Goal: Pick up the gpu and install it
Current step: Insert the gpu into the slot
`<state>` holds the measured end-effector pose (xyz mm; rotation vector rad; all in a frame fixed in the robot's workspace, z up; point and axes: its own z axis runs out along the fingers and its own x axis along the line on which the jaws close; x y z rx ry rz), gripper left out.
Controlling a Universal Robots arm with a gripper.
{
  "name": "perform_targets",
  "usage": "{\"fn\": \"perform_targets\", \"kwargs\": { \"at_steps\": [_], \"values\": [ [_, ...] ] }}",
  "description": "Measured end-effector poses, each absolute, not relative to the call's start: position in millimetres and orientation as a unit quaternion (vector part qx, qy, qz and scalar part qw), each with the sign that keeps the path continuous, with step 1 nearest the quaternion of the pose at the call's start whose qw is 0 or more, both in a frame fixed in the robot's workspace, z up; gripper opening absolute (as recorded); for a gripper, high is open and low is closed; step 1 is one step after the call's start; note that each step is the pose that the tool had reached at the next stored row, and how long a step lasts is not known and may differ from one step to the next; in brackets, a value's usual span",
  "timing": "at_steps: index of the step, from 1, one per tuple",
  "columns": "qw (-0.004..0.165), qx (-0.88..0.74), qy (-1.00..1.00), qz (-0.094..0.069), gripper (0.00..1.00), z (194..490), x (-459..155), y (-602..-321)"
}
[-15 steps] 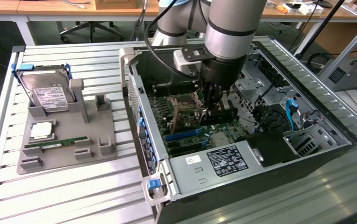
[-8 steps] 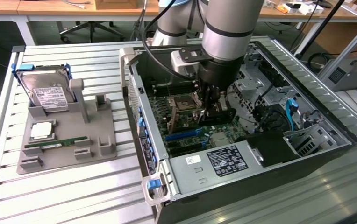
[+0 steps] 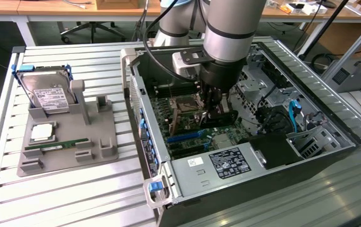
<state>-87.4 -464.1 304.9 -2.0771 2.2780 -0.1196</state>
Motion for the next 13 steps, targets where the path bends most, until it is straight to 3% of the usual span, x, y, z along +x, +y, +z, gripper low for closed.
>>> {"fn": "perform_targets", "kwargs": {
  "at_steps": [13],
  "values": [
    [0.028, -0.673, 0.738, -0.039, 0.27, 303.0, -88.7, -464.1]
  ]
}}
